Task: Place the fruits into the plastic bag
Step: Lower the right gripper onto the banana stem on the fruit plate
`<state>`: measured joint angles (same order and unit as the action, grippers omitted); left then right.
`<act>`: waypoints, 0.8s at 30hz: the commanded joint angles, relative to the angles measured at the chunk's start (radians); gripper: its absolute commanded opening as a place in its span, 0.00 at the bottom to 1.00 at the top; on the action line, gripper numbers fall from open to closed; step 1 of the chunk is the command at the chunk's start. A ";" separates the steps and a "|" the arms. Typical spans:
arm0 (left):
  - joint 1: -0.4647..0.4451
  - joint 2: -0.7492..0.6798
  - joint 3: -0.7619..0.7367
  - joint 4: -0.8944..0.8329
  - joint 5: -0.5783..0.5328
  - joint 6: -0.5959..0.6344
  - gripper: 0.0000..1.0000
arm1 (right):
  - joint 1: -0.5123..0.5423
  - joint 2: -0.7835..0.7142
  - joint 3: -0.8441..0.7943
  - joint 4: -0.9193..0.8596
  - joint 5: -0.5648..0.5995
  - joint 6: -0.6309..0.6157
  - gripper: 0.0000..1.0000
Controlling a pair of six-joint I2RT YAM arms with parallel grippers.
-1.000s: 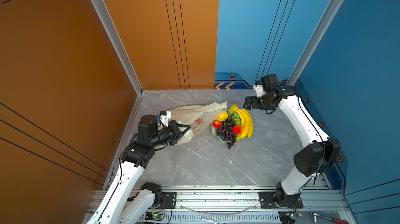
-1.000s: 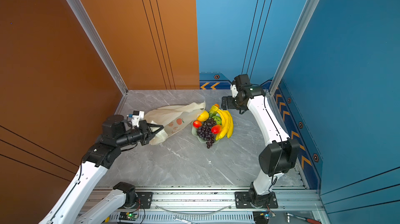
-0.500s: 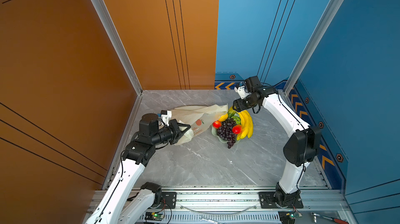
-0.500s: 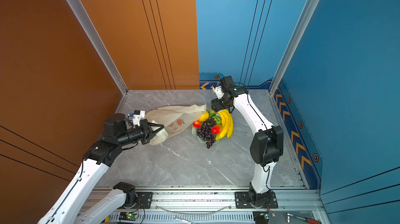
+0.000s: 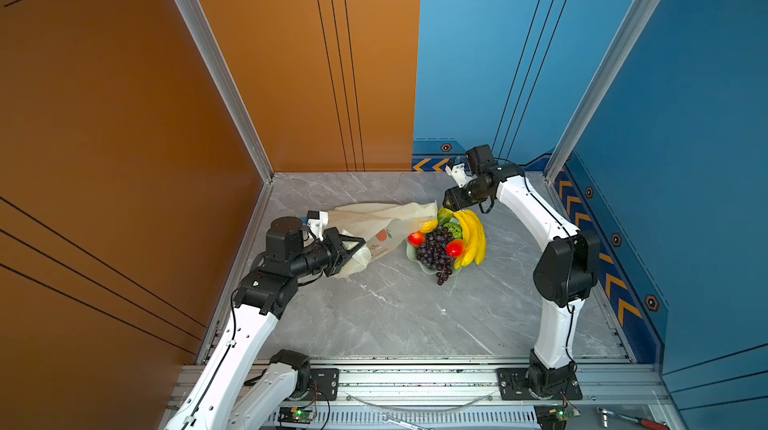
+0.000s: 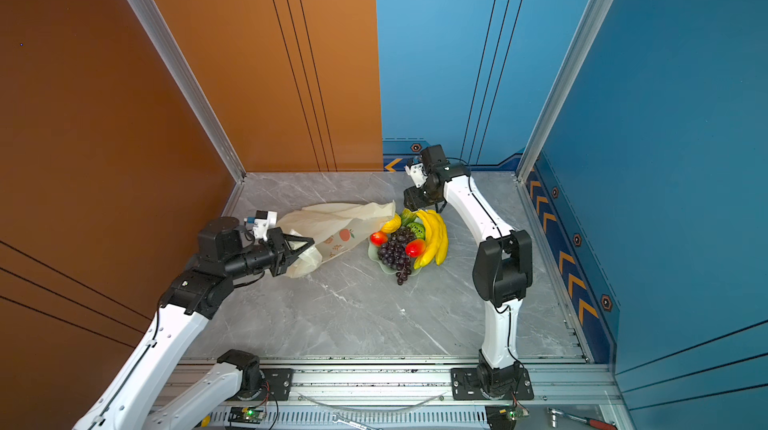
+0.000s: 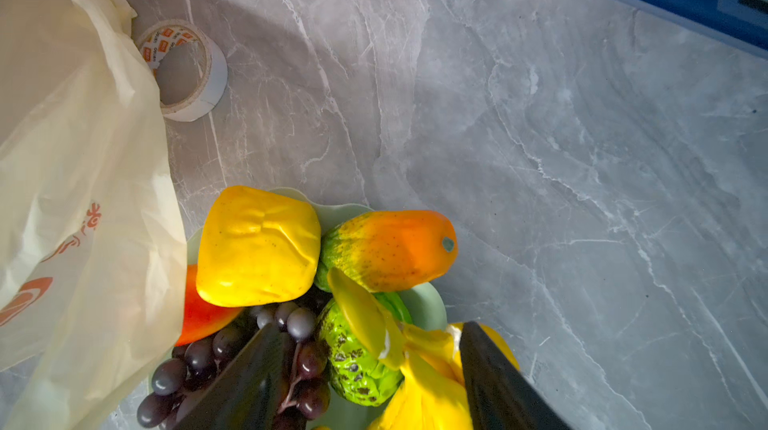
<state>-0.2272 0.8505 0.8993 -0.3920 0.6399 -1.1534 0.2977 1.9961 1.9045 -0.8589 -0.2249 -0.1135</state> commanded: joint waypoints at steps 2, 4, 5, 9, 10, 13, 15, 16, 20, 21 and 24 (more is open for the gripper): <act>0.009 0.001 0.032 0.012 -0.004 -0.006 0.00 | -0.008 0.048 0.028 0.001 -0.022 -0.018 0.66; 0.010 0.002 0.033 0.012 -0.005 -0.007 0.00 | -0.008 0.057 0.029 0.001 -0.022 -0.019 0.66; 0.011 0.005 0.034 0.012 -0.005 -0.006 0.00 | -0.007 0.061 0.028 0.001 -0.021 -0.021 0.65; 0.011 0.010 0.036 0.012 -0.004 -0.006 0.00 | -0.009 0.071 0.031 0.001 -0.019 -0.022 0.63; 0.011 0.012 0.038 0.012 -0.003 -0.005 0.00 | -0.009 0.071 0.031 0.002 -0.018 -0.022 0.62; 0.014 0.015 0.039 0.008 0.000 -0.002 0.00 | -0.009 0.105 0.040 0.001 -0.022 -0.017 0.51; 0.017 0.016 0.041 0.005 0.004 -0.001 0.00 | -0.008 0.113 0.045 0.001 -0.018 -0.015 0.51; 0.019 0.019 0.040 0.005 0.005 0.000 0.00 | -0.008 0.116 0.047 0.001 -0.017 -0.017 0.51; 0.026 0.021 0.042 0.002 0.015 0.002 0.00 | -0.008 0.121 0.047 0.000 -0.004 -0.030 0.51; 0.029 0.021 0.041 0.002 0.017 0.001 0.00 | -0.008 0.124 0.047 0.001 -0.002 -0.034 0.50; 0.036 0.022 0.041 -0.001 0.023 0.004 0.00 | -0.008 0.136 0.055 0.000 -0.001 -0.035 0.50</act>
<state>-0.2028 0.8700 0.9112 -0.3920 0.6415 -1.1534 0.2935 2.1212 1.9289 -0.8520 -0.2344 -0.1329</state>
